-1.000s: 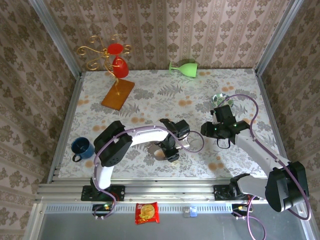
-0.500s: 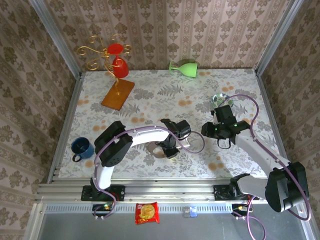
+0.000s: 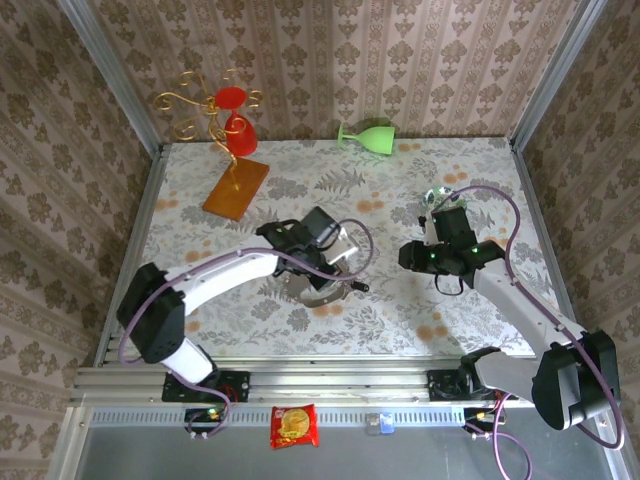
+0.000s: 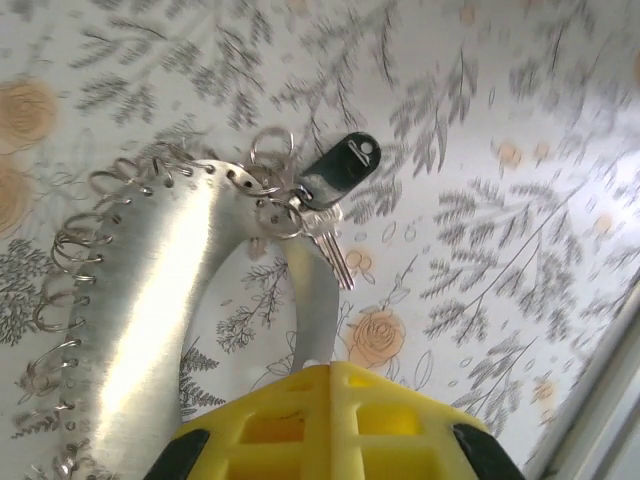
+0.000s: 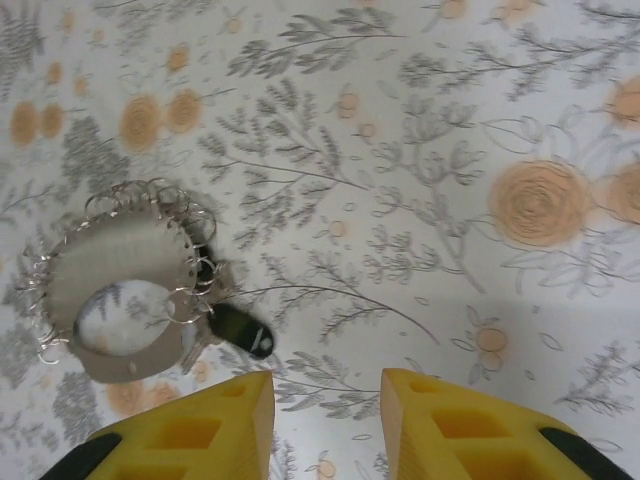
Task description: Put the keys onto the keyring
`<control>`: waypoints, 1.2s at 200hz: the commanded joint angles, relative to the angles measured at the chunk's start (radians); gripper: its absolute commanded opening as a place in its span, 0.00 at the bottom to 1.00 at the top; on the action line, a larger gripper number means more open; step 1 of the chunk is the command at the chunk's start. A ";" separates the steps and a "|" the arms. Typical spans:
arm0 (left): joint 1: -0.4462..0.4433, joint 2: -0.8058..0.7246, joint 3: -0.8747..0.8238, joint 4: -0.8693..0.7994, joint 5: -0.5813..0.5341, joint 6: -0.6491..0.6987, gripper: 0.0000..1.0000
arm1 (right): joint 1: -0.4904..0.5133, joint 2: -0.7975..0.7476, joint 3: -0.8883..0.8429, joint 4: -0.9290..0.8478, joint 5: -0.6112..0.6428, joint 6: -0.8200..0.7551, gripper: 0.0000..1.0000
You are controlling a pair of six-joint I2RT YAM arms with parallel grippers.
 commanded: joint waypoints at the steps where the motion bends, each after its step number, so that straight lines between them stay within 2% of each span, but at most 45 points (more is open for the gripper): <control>1: 0.054 -0.049 -0.058 0.066 0.135 -0.045 0.00 | 0.030 0.005 0.026 0.090 -0.105 -0.058 0.35; 33: 0.091 -0.063 -0.063 0.043 0.154 -0.017 0.00 | 0.107 0.050 0.029 0.137 -0.051 -0.095 0.36; 45: 0.071 -0.047 -0.057 0.021 0.132 -0.012 0.19 | 0.109 0.083 0.044 0.127 -0.051 -0.069 0.36; 53: 0.052 -0.030 -0.055 0.005 0.108 -0.011 0.26 | 0.108 0.105 0.053 0.120 -0.050 -0.046 0.36; 67: 0.044 -0.010 -0.055 -0.001 0.083 -0.045 0.30 | 0.107 0.140 0.058 0.127 -0.085 0.009 0.36; 78: 0.063 -0.028 -0.086 0.063 0.070 -0.110 0.33 | 0.115 0.169 0.052 0.156 -0.132 0.097 0.35; 100: 0.123 -0.113 -0.180 0.199 0.005 -0.242 0.40 | 0.204 0.214 0.004 0.270 -0.154 0.301 0.37; 121: 0.170 -0.181 -0.268 0.294 -0.036 -0.334 0.43 | 0.289 0.255 -0.065 0.448 -0.120 0.483 0.39; 139: 0.188 -0.193 -0.315 0.324 -0.044 -0.374 0.44 | 0.333 0.314 -0.085 0.509 -0.084 0.565 0.40; 171: 0.223 -0.169 -0.381 0.391 -0.022 -0.435 0.43 | 0.387 0.387 -0.082 0.545 -0.070 0.620 0.40; 205: 0.260 -0.106 -0.429 0.482 0.059 -0.479 0.38 | 0.393 0.449 -0.071 0.549 -0.103 0.646 0.38; 240: 0.277 -0.074 -0.449 0.505 0.079 -0.481 0.36 | 0.395 0.475 -0.051 0.494 -0.098 0.658 0.36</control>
